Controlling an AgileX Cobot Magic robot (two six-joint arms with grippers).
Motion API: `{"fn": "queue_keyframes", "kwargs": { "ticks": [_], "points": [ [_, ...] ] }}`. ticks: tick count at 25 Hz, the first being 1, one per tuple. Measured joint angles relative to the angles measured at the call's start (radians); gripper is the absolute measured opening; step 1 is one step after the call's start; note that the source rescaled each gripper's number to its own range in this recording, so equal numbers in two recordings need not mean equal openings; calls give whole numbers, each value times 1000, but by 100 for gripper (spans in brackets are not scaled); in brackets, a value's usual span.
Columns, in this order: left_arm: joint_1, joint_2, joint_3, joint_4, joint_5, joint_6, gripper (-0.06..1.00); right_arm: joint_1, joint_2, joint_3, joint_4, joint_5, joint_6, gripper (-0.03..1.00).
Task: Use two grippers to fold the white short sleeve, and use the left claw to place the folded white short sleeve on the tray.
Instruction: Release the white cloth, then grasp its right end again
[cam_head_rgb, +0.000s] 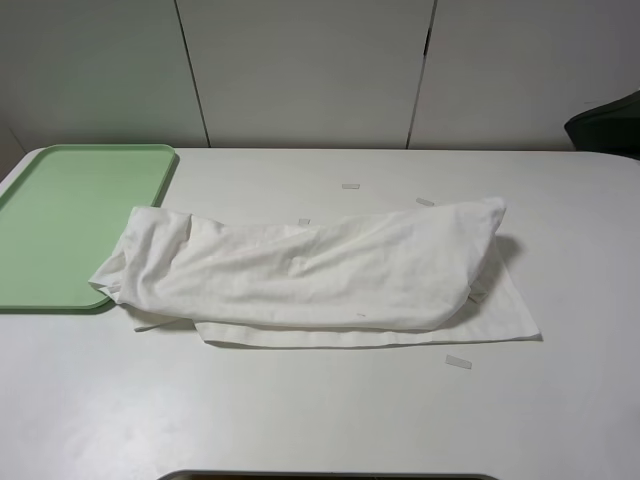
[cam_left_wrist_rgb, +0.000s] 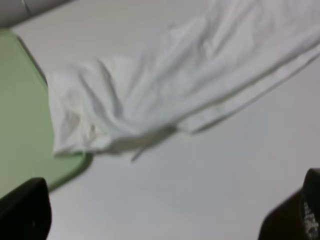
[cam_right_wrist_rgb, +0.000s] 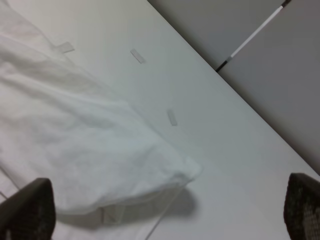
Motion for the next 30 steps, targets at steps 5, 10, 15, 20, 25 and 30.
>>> {"fn": "queue_keyframes", "kwargs": {
  "ticks": [5, 10, 15, 20, 25, 30],
  "points": [
    [0, -43, 52, 1, 69, -27, 100, 0, 0, 0, 32, 0, 0, 100],
    [0, -43, 52, -6, 70, -101, 100, 0, 0, 2, 91, 1, 0, 100],
    [0, -43, 53, -11, 69, -127, 100, 0, 0, 2, 132, 27, 0, 100],
    [7, -43, 53, -11, 69, -131, 100, 0, 0, 3, 160, 35, 2, 100],
    [185, -43, 53, -13, 69, -131, 100, 0, 0, 3, 216, 43, 3, 100],
    [307, -43, 53, -13, 69, -131, 100, 0, 0, 3, 244, 48, 47, 100]
  ]
}}
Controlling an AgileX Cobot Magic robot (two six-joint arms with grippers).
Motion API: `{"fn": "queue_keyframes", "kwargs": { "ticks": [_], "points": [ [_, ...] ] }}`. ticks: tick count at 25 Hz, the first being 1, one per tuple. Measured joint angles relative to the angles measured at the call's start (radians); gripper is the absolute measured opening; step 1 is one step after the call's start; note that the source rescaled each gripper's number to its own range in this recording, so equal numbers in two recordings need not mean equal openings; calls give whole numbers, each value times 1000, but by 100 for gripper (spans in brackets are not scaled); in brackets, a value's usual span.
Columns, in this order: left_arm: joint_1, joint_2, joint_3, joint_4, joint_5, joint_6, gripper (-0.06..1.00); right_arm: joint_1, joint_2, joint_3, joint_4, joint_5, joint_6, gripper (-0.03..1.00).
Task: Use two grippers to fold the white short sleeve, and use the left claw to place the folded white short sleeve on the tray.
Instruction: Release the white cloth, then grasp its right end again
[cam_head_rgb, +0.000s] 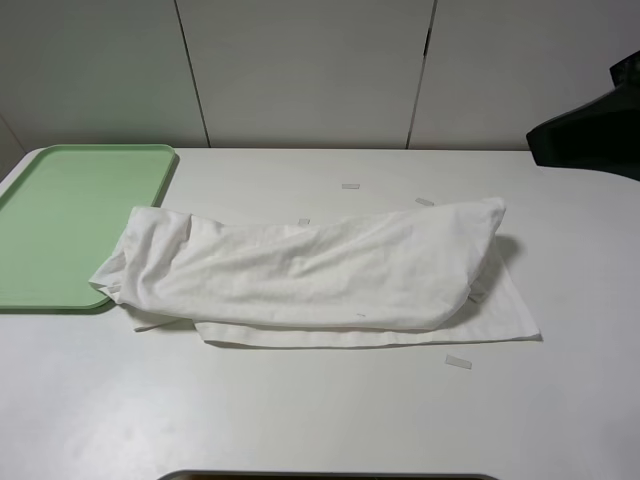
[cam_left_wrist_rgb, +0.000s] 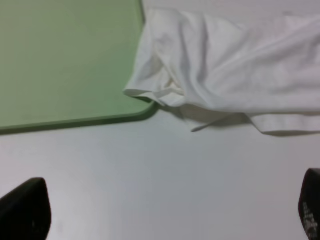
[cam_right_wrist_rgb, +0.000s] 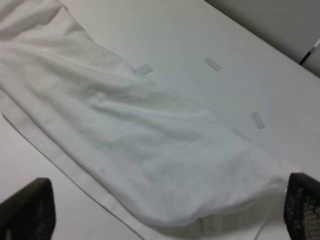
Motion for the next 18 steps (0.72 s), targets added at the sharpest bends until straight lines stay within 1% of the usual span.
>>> {"fn": "queue_keyframes", "kwargs": {
  "ticks": [1, 2, 4, 6, 10, 18],
  "points": [
    [74, 0, 0, 0, 0, 0, 100, 0, 0, 0, 0, 0, 0, 100],
    [121, 0, 0, 0, -1, 0, 100, 0, 0, 0, 2, 0, 18, 100],
    [160, 0, 0, 0, -2, 1, 100, 0, 0, 0, 2, 1, 40, 100],
    [164, 0, 0, 2, -2, 1, 100, 0, 0, 0, 5, 6, 65, 100],
    [168, 0, 0, 39, -3, 1, 100, 0, 0, 0, 18, 17, 71, 100],
    [168, 0, 0, 42, -3, 3, 100, 0, 0, 0, 101, 107, 72, 100]
  ]
}}
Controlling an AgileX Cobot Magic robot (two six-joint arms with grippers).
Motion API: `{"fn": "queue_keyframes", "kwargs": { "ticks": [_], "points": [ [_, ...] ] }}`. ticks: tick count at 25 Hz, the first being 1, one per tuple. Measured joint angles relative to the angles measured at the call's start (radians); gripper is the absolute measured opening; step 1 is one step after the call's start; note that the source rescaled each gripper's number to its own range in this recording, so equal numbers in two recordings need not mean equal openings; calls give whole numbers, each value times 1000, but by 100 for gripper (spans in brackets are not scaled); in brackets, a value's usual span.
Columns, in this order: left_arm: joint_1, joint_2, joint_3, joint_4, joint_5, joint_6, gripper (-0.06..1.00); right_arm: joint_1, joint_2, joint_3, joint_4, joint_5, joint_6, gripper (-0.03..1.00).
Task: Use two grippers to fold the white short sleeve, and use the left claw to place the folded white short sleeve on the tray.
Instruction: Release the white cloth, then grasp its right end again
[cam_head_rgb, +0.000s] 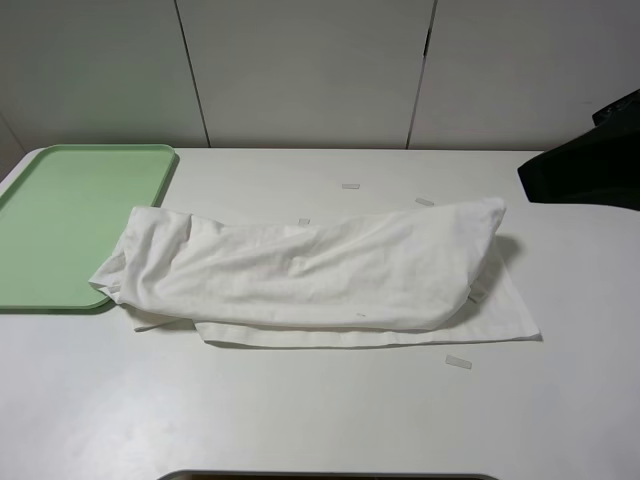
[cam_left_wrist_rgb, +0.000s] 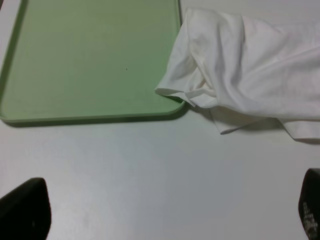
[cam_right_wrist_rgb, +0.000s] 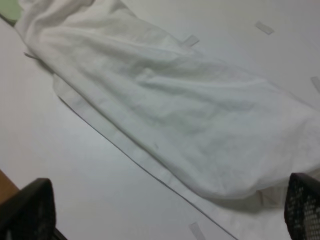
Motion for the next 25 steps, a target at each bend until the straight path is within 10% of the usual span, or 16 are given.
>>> {"fn": "queue_keyframes", "kwargs": {
  "ticks": [19, 25],
  "points": [
    [0, 0, 0, 0, 0, 1, 100, -13, 0, 32, -9, -81, 74, 100],
    [0, 0, 0, 0, 0, 1, 100, -168, 171, 85, -5, -166, 82, 100]
  ]
}}
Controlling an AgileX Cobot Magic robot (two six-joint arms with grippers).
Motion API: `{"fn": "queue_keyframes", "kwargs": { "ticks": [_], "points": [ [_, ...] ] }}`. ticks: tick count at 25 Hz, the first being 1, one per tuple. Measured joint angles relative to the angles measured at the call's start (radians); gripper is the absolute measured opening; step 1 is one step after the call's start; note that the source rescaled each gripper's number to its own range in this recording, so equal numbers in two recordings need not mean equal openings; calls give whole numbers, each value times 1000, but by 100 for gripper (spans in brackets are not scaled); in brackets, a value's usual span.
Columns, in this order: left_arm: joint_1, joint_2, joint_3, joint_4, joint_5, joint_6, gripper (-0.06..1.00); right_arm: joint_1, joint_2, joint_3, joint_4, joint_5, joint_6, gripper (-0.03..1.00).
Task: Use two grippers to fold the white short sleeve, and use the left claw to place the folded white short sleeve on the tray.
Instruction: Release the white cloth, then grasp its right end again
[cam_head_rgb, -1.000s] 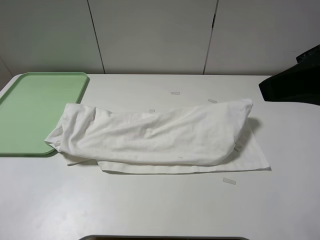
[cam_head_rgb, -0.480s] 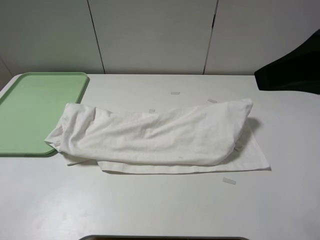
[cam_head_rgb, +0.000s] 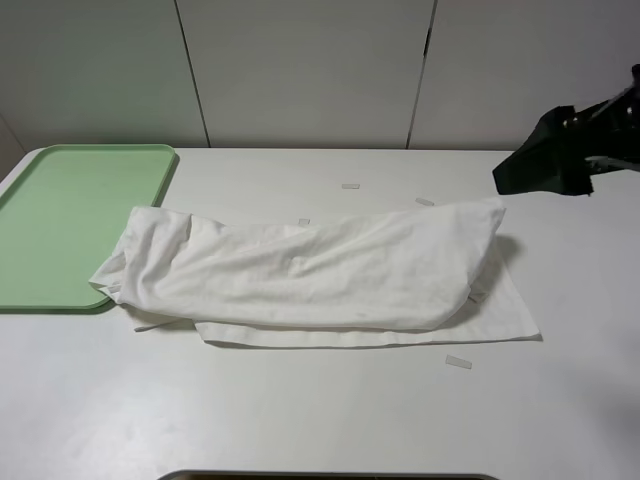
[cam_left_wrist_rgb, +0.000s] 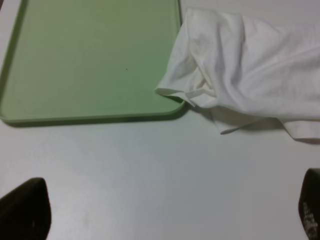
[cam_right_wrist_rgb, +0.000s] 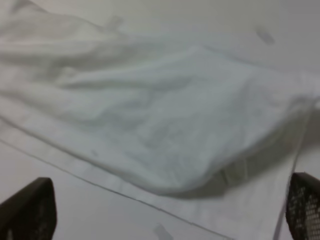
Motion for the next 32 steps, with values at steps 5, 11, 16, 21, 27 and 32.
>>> {"fn": "queue_keyframes", "kwargs": {
  "ticks": [5, 11, 16, 21, 27, 32],
  "points": [
    [0, 0, 0, 0, 0, 0, 100, -120, 163, -42, 100, -12, -77, 100],
    [0, 0, 0, 0, 0, 0, 100, -202, 380, -105, 168, -14, -175, 100],
    [0, 0, 0, 0, 0, 0, 100, -245, 569, -165, 180, -51, -229, 100],
    [0, 0, 0, 0, 0, 0, 100, -276, 660, -190, 181, -85, -243, 100],
    [0, 0, 0, -1, 0, 0, 100, -335, 785, -199, 184, -197, -275, 100],
    [0, 0, 0, -1, 0, 0, 100, -343, 873, -199, 209, -230, -293, 100]
  ]
}}
